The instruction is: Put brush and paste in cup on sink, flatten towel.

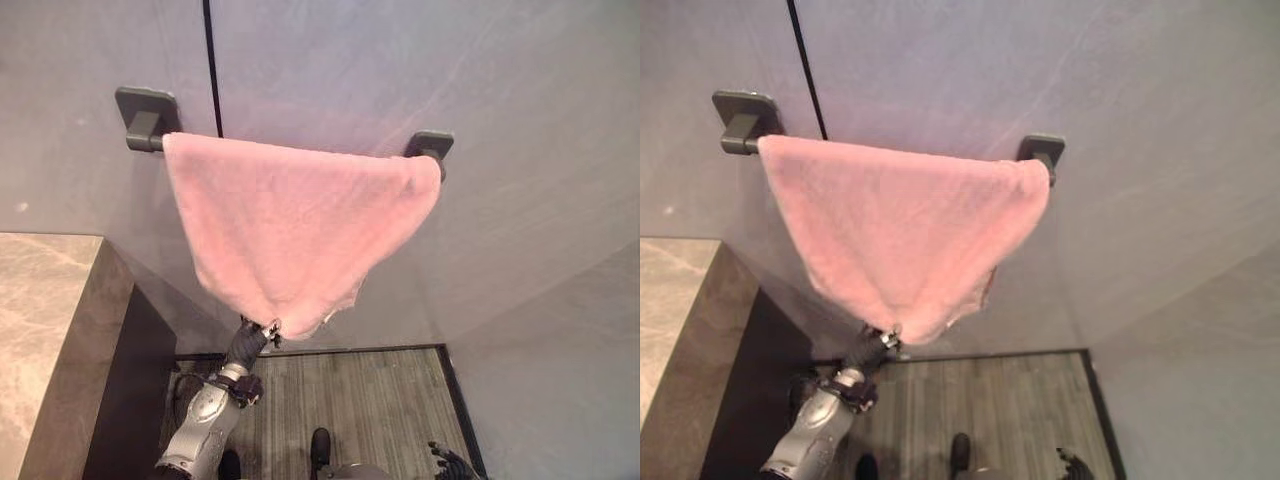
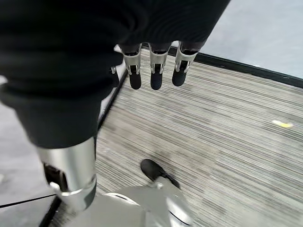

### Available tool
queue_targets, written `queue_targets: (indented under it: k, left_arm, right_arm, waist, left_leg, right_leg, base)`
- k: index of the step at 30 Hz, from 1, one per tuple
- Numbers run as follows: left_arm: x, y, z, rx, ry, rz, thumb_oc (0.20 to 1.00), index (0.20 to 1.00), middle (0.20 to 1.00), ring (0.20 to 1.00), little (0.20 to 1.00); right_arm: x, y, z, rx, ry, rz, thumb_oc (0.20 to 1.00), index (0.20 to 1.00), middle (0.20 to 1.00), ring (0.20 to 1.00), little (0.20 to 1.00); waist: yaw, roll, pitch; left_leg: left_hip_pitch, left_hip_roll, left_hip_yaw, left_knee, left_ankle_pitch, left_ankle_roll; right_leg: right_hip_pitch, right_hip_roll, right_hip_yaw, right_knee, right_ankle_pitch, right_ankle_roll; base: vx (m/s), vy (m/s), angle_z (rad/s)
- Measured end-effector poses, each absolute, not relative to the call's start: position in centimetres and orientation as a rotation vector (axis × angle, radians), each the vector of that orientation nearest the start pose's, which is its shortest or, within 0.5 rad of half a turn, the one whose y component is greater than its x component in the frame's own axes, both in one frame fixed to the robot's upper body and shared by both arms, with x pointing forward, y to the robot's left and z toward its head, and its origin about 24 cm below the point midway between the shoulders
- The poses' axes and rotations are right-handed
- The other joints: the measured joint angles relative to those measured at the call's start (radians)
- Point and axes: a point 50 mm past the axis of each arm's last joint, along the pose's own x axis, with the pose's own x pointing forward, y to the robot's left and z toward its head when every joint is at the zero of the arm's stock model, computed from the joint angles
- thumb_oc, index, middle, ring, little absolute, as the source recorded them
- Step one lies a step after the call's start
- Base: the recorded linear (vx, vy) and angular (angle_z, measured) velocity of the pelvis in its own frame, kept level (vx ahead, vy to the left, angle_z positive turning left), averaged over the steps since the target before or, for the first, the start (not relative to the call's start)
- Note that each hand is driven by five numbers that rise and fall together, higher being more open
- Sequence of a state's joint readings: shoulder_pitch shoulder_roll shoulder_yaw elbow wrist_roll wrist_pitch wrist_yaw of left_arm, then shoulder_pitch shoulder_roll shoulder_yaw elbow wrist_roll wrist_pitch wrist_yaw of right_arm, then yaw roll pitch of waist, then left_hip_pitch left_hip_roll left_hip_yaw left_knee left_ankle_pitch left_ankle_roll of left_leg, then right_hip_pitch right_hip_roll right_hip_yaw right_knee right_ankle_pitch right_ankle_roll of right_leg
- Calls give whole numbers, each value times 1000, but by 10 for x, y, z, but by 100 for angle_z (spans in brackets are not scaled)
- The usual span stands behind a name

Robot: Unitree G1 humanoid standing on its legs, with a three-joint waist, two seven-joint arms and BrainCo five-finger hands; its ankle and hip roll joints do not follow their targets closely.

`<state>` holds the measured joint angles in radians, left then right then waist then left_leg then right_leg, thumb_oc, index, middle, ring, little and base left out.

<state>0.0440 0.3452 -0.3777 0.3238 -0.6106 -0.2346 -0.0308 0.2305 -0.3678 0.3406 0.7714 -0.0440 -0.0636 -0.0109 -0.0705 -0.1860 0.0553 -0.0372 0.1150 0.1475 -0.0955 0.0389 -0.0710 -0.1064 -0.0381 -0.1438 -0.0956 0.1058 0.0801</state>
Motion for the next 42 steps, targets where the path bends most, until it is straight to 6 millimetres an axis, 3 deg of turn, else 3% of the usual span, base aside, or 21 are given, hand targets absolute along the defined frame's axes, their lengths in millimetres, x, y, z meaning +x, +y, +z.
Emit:
queue_targets:
  k: [18, 19, 26, 28, 32, 33, 35, 37, 39, 42]
  left_arm:
    - [216, 167, -36, -218, 283, -132, 200, 200, 200, 200, 200]
    - [217, 167, -35, -217, 280, -131, 1000, 1000, 1000, 1000, 1000]
    - [216, 169, -36, -208, 286, -122, 1000, 1000, 1000, 1000, 1000]
    - [216, 173, -43, -113, 316, -117, 1000, 1000, 1000, 1000, 1000]
    - [201, 194, -72, 94, 483, -92, 1000, 1000, 1000, 1000, 1000]
    - [186, 207, -94, 250, 625, -98, 1000, 1000, 1000, 1000, 1000]
    - [173, 211, -107, 338, 712, -120, 1000, 1000, 1000, 1000, 1000]
    - [147, 218, -128, 462, 866, -150, 1000, 1000, 1000, 1000, 1000]
    - [132, 221, -139, 492, 947, -159, 1000, 1000, 1000, 1000, 1000]
    - [125, 216, -143, 500, 975, -188, 1000, 1000, 1000, 1000, 1000]
  right_arm:
    - [80, -229, -141, -456, 1012, 178, 1000, 1000, 1000, 1000, 1000]
    - [75, -231, -143, -458, 1036, 170, 1000, 1000, 1000, 1000, 1000]
    - [71, -233, -145, -458, 1058, 160, 1000, 1000, 1000, 1000, 1000]
    - [75, -234, -146, -460, 1060, 153, 1000, 1000, 1000, 1000, 1000]
    - [87, -234, -152, -466, 1099, 113, 1000, 1000, 1000, 1000, 1000]
    - [91, -235, -156, -452, 1151, 79, 1000, 1000, 1000, 1000, 1000]
    - [88, -240, -158, -448, 1191, 52, 1000, 1000, 1000, 1000, 1000]
    - [86, -245, -159, -458, 1228, 40, 1000, 1000, 1000, 1000, 1000]
    - [88, -246, -158, -467, 1233, 42, 1000, 1000, 1000, 1000, 1000]
    - [87, -252, -157, -488, 1247, 37, 1000, 1000, 1000, 1000, 1000]
  waist:
    - [-1, -15, 5]
    - [-3, -16, 6]
    - [-1, -14, 18]
    - [0, -1, 22]
    - [1, 56, 21]
    - [3, 105, 1]
    - [6, 152, -21]
    - [6, 208, -53]
    - [5, 226, -65]
    - [6, 223, -67]
  left_leg:
    - [2, 4, 7, 3, -4, -9]
    - [3, 4, 10, 3, -5, -9]
    - [16, 3, 28, 3, -11, -9]
    - [20, 1, 26, 3, -12, -8]
    - [53, -7, 24, 3, -14, -2]
    - [77, -13, 20, 3, -20, 5]
    - [83, -17, 20, 3, -26, 9]
    - [90, -22, 18, 3, -29, 10]
    - [105, -21, 16, 3, -29, 10]
    - [104, -18, 11, -2, -33, 13]
  right_leg:
    - [-2, 5, 5, 0, -8, -6]
    - [-3, 5, 8, 0, -8, -6]
    - [0, 5, 26, 0, -7, -6]
    - [5, 3, 26, 4, -7, -7]
    - [39, -5, 22, 0, -2, -13]
    - [67, -12, 19, 0, -7, -8]
    - [73, -18, 19, 0, -14, 0]
    - [82, -22, 16, 0, -19, 5]
    - [96, -20, 14, 0, -22, 2]
    - [102, -18, 13, 0, -25, -3]
  base:
    - [7, 0, -1]
    - [21, -8, -5]
    - [12, 24, -8]
    - [18, 55, 1]
    - [-14, 71, 4]
    - [-41, 64, 10]
    - [-38, 50, 7]
    - [-35, 55, 4]
    - [-43, 41, 0]
    - [-53, 47, 2]
